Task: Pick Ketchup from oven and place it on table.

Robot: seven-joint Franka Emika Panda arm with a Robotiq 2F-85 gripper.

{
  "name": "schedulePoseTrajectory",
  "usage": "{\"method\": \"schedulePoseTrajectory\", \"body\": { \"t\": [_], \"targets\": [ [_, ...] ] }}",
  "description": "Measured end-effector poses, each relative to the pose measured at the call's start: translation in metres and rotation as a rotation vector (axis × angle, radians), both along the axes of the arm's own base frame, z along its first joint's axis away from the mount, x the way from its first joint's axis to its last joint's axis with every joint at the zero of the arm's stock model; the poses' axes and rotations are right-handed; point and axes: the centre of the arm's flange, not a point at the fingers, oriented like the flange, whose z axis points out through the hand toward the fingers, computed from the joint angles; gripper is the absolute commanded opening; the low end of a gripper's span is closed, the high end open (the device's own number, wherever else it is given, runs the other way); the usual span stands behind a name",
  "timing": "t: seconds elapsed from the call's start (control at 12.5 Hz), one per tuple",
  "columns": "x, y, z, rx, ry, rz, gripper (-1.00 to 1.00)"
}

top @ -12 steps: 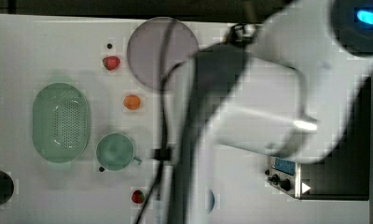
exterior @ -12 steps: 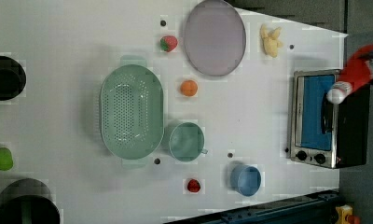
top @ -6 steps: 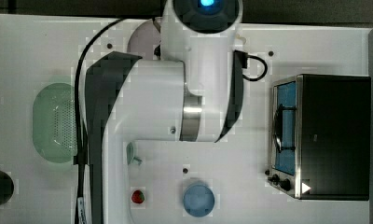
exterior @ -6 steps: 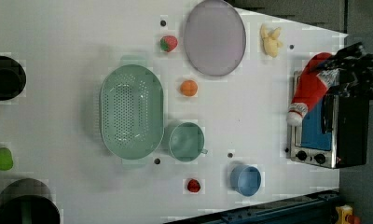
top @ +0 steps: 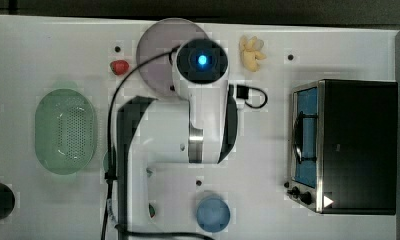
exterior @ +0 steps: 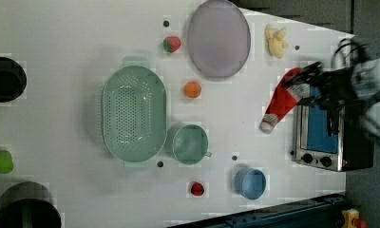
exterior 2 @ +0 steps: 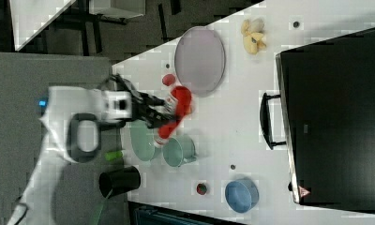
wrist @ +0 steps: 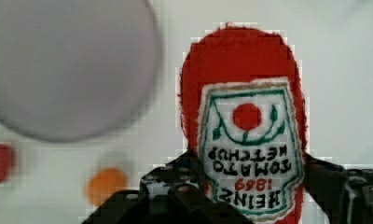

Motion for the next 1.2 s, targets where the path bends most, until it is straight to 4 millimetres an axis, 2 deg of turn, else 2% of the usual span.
{"method": "schedulePoseTrajectory", "body": {
  "t": [0.16,0.32,0.56,0.64,0.88,1.04,1.12,1.2],
  "targets": [
    [-0.019,-0.003,-0.050,-0.012,0.072,-0.004,0.27],
    [-0.034,-0.008,-0.088,-0.037,0.085,0.003,0.27],
    [-0.040,-0.022,-0.142,-0.069,0.113,-0.013,0.27],
    [-0.038,-0.022,-0.154,-0.077,0.102,-0.010,0.34],
    [-0.049,-0.025,-0.201,-0.086,0.160,-0.022,0.97],
    [-0.058,-0.031,-0.213,-0.087,0.162,-0.030,1.00],
    [-0.057,-0.032,-0.210,-0.079,0.162,-0.047,1.00],
    [-0.053,-0.031,-0.195,-0.059,0.141,-0.072,1.00]
  ]
}}
